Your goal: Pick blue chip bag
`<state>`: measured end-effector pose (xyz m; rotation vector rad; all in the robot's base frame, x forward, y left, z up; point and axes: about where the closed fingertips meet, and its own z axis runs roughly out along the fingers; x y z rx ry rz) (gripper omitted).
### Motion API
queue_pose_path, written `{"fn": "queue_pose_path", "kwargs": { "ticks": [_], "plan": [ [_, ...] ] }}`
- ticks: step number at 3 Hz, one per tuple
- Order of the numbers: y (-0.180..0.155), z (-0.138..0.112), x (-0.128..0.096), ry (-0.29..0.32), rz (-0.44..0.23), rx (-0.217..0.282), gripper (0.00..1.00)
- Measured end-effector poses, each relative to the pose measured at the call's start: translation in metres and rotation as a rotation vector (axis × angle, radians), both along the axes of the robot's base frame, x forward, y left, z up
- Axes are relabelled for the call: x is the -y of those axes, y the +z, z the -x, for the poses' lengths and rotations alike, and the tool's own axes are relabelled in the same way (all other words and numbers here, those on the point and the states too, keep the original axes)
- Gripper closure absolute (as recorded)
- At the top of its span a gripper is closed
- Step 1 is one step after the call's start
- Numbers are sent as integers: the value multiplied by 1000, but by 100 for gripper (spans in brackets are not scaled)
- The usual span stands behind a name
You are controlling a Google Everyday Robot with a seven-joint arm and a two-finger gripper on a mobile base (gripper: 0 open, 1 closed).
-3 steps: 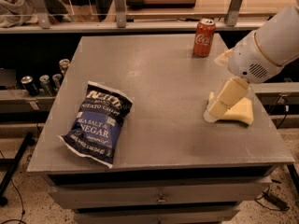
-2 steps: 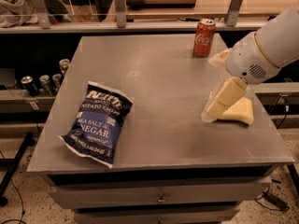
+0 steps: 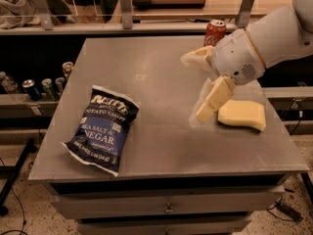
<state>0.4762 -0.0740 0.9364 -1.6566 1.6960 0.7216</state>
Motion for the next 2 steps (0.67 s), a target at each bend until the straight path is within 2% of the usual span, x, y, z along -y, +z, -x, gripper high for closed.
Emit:
{"fn": "queue_pose_path", "kwargs": {
  "ticks": [1,2],
  "plan": [
    [2,10,-41,73,-11,14,0],
    [-8,12,-85,119,6,12,0]
  ]
}}
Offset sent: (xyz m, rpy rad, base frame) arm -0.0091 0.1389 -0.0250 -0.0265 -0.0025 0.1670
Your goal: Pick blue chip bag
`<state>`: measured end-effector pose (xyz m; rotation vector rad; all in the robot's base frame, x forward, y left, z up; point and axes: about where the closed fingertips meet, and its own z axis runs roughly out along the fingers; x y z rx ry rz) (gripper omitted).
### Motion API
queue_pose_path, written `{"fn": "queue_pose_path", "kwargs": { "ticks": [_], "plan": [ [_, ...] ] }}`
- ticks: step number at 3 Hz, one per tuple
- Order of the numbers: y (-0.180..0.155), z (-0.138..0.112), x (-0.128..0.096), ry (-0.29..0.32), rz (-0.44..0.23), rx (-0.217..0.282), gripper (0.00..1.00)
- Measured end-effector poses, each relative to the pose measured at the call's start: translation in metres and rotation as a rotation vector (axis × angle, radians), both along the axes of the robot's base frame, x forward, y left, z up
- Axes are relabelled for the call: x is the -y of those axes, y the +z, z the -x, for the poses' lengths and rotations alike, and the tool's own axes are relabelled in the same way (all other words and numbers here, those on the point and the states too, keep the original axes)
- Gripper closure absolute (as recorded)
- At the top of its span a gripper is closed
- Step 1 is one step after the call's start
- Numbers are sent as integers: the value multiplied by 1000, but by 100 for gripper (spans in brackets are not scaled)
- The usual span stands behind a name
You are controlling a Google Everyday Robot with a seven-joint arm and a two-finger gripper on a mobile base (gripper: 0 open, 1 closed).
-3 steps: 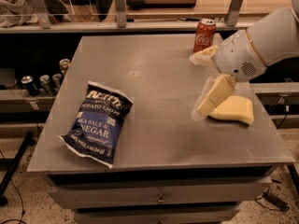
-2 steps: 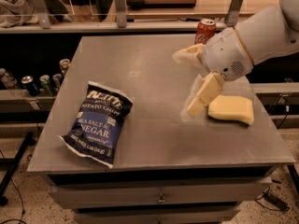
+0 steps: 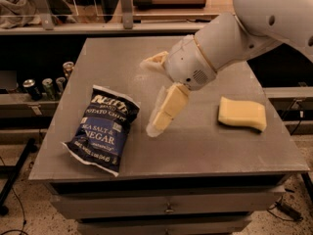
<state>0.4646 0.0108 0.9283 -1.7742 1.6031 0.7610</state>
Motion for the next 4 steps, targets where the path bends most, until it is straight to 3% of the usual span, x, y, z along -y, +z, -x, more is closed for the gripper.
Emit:
{"fn": "queue_pose_path", "kwargs": {
  "ticks": [2,3,4],
  "plan": [
    [-29,-15,-65,33,20,-40,0],
    [-47,-18,-85,39,14,-77,16],
    [-61,-20,-96,40,11,-107,41]
  ]
}}
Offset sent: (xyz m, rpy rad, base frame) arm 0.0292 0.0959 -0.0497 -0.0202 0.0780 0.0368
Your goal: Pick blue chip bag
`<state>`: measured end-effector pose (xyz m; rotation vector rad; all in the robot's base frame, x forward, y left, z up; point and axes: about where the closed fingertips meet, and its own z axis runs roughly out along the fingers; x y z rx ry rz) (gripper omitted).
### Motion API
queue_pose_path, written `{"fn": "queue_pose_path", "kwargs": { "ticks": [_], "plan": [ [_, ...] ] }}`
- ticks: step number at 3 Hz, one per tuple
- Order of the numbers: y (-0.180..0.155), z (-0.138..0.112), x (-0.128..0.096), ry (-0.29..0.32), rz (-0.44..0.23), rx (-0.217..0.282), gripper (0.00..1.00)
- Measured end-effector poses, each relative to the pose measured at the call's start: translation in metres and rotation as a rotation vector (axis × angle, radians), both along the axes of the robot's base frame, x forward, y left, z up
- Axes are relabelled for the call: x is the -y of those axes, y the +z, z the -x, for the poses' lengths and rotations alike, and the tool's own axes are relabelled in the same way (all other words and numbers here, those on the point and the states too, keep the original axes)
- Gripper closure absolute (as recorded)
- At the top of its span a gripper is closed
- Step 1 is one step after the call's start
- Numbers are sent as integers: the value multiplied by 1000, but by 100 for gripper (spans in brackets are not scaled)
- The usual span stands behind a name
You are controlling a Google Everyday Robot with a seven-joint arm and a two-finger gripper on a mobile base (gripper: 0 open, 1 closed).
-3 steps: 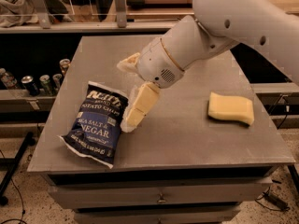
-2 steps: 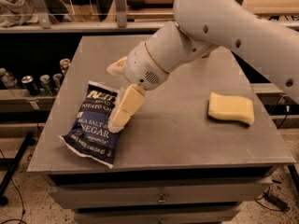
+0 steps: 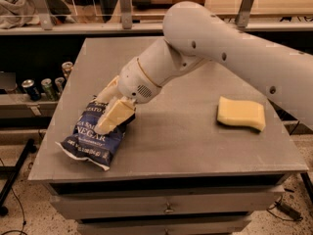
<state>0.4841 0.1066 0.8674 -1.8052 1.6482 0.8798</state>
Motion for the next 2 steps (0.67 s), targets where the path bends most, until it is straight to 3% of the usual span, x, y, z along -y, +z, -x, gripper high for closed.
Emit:
{"fn": "queue_pose_path", "kwargs": {
  "ticks": [2],
  "plan": [
    [-4,-6,1,-22,-5,-12,87]
  ]
}}
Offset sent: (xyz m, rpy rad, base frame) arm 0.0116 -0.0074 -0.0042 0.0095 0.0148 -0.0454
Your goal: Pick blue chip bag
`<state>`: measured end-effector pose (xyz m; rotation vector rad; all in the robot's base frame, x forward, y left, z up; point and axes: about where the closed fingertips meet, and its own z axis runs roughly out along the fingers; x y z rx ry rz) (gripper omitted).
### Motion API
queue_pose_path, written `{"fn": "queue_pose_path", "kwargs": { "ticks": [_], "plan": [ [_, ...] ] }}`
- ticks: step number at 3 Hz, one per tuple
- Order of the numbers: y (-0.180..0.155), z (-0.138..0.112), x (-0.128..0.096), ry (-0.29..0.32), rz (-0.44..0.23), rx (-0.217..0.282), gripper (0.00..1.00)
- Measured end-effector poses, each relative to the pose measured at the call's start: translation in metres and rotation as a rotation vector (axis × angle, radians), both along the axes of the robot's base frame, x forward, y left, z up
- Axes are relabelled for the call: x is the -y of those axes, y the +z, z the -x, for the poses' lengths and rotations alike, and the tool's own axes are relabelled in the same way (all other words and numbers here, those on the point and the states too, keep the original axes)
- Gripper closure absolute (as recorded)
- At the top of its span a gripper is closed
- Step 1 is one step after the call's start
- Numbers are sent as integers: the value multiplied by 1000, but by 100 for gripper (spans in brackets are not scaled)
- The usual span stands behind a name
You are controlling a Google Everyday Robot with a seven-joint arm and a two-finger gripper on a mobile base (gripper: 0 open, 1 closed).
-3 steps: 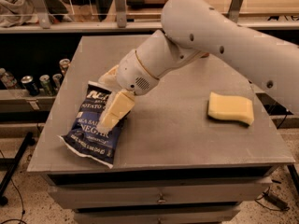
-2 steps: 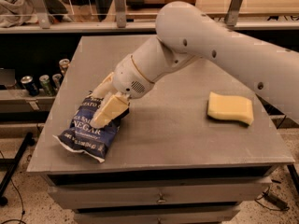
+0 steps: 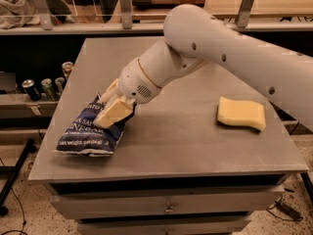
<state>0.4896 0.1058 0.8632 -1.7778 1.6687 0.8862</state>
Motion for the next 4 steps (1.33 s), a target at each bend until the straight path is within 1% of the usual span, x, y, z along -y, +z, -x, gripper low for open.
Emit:
{"fn": "queue_pose_path", "kwargs": {
  "ticks": [1,2,4],
  "plan": [
    [14,-7,13,-30,-18,18,100],
    [35,-15,32,-69,-44,46,100],
    [83,-28,71,-129,-88,126,100]
  ]
}}
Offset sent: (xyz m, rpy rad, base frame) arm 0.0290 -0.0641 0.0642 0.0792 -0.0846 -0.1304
